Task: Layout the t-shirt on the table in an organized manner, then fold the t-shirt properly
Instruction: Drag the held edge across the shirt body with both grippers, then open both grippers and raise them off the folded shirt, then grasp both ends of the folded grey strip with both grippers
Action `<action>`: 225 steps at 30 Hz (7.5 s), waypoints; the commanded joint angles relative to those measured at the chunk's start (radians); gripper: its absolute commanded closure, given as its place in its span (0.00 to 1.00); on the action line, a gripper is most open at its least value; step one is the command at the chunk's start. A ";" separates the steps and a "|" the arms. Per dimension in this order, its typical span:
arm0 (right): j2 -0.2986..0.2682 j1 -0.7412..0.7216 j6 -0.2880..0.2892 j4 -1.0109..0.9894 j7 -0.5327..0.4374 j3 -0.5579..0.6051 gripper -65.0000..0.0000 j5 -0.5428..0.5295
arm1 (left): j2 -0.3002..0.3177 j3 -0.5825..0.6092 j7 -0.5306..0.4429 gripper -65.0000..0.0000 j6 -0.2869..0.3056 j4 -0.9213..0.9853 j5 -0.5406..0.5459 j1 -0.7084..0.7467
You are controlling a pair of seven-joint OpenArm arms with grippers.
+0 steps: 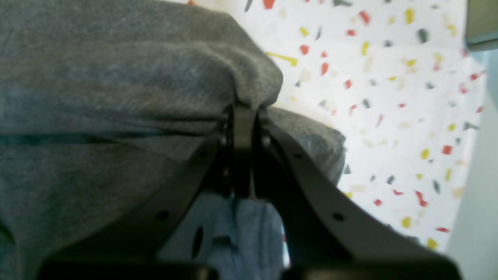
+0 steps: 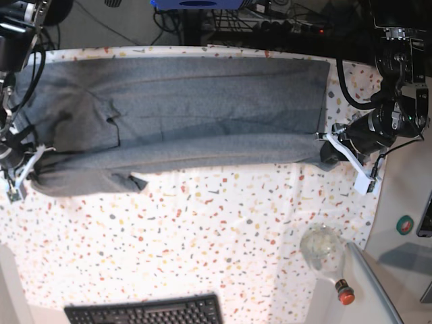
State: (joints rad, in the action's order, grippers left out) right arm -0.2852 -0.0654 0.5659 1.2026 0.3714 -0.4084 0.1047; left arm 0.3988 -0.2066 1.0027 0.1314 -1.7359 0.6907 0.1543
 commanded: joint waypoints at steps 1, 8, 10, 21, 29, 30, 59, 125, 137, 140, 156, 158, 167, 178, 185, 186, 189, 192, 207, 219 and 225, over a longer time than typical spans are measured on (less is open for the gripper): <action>-0.019 0.000 -0.007 0.035 0.004 -0.007 1.00 -0.006 | 0.015 -0.007 -0.018 1.00 -0.002 -0.014 0.007 -0.008; 0.020 0.051 0.012 0.136 0.100 -0.077 1.00 -0.006 | 0.016 -0.007 -0.020 1.00 -0.002 -0.011 0.007 0.001; 0.039 0.065 0.062 0.173 0.130 -0.106 1.00 -0.006 | 0.016 -0.007 -0.020 1.00 -0.002 -0.011 0.007 0.009; 0.062 0.120 0.130 0.221 0.197 -0.148 1.00 -0.003 | 0.019 -0.006 -0.018 1.00 -0.002 -0.022 0.007 0.086; 0.063 0.141 0.130 0.217 0.239 -0.143 1.00 -0.003 | 0.024 -0.003 -0.018 1.00 -0.002 -0.020 0.007 0.127; 0.063 0.141 0.130 0.217 0.240 -0.143 1.00 -0.003 | 0.024 -0.003 -0.018 1.00 -0.002 -0.020 0.007 0.133; 0.062 0.141 0.130 0.156 0.268 -0.149 0.81 -0.001 | -0.036 0.037 -0.020 1.00 -0.002 0.038 -0.196 0.135; 0.088 -0.227 -0.114 0.038 0.228 -0.160 0.61 -0.004 | -0.197 -0.189 -0.058 1.00 0.043 0.100 -0.317 -0.057; 0.004 -0.607 -0.120 -0.794 -0.053 -0.159 0.44 -0.001 | -0.136 -0.594 -0.060 1.00 0.316 0.101 -0.240 0.144; -0.001 -0.612 -0.122 -0.841 -0.107 -0.159 0.39 0.000 | -0.133 -0.661 -0.060 1.00 0.350 0.103 -0.240 0.175; 0.005 -0.552 -0.243 -0.838 -0.182 0.042 0.78 -0.003 | -0.142 -0.687 -0.061 1.00 0.374 0.103 -0.242 0.215; 0.005 -0.552 -0.243 -0.835 -0.182 0.042 1.00 -0.004 | -0.142 -0.687 -0.061 1.00 0.373 0.103 -0.242 0.215; 0.007 -0.546 -0.241 -0.792 -0.131 0.039 1.00 -0.006 | -0.142 -0.686 -0.060 1.00 0.368 0.103 -0.242 0.205; 0.063 -0.284 -0.241 -0.125 0.254 0.042 1.00 -0.171 | -0.142 -0.655 -0.058 1.00 0.366 0.109 -0.332 0.179; 0.119 -0.100 -0.241 0.201 0.383 0.041 1.00 -0.175 | -0.143 -0.589 -0.060 1.00 0.368 0.112 -0.380 0.173; 0.120 -0.077 -0.241 0.225 0.392 0.041 1.00 -0.175 | -0.143 -0.587 -0.060 1.00 0.368 0.110 -0.380 0.173; 0.131 -0.001 -0.241 0.291 0.400 0.041 1.00 -0.176 | -0.143 -0.587 -0.061 1.00 0.368 0.116 -0.380 0.159; 0.162 0.052 -0.241 0.343 0.398 0.016 1.00 -0.176 | -0.143 -0.587 -0.061 1.00 0.370 0.118 -0.388 0.150; 0.200 0.138 -0.251 0.383 0.357 -0.027 1.00 -0.173 | -0.142 -0.586 -0.061 1.00 0.370 0.118 -0.388 0.146; 0.234 0.163 -0.251 0.354 0.357 -0.085 1.00 -0.170 | -0.140 -0.586 -0.061 1.00 0.370 0.118 -0.389 0.146; 0.241 0.163 -0.251 0.362 0.406 -0.082 1.00 -0.170 | -0.140 -0.577 -0.061 1.00 0.370 0.118 -0.389 0.146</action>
State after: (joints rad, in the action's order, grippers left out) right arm -0.0338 0.1093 0.3206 1.5421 0.7959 -0.4881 -0.0597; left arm 0.2398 -0.7792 0.9543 0.5014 -1.6035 0.2924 0.3023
